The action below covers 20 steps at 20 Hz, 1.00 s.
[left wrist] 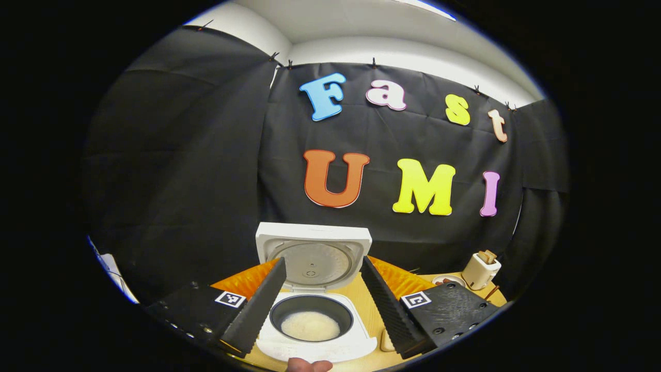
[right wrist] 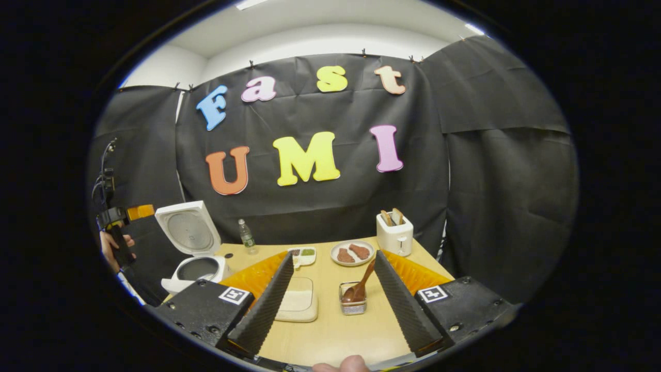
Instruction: Close the left gripper, press the button to open the rice cooker; take a wooden spoon from the chopstick holder with the right hand, scoop a spoonful of rice and pour it into the rice cooker, then put the wooden spoon back into the chopstick holder.
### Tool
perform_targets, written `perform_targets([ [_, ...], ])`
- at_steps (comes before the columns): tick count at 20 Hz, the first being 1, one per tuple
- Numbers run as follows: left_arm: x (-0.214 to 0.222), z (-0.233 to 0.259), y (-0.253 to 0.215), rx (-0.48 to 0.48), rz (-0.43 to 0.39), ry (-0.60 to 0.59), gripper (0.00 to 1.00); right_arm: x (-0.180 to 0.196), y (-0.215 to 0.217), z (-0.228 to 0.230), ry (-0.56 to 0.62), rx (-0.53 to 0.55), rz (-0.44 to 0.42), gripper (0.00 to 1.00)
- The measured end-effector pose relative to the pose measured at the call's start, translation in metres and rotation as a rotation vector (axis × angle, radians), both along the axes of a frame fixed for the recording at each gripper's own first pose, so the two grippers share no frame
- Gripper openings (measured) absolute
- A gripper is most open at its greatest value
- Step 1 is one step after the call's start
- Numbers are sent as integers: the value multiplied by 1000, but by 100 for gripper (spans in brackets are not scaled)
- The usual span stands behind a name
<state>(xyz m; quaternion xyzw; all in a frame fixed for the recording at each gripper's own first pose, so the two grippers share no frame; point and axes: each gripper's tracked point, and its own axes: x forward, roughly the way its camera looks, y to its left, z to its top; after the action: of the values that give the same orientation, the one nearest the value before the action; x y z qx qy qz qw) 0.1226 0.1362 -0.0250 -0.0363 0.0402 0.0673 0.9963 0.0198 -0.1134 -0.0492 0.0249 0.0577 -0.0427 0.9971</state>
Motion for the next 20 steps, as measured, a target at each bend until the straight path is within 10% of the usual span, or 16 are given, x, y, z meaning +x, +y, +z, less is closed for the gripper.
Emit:
perform_targets([
  [11,-70,21,-85,67,-31,-62,94,62,-71,-63,85,35,29,100],
  [20,-89,13,-94,55,114,-3,94,156,-104,-149,213,78,122,100],
])
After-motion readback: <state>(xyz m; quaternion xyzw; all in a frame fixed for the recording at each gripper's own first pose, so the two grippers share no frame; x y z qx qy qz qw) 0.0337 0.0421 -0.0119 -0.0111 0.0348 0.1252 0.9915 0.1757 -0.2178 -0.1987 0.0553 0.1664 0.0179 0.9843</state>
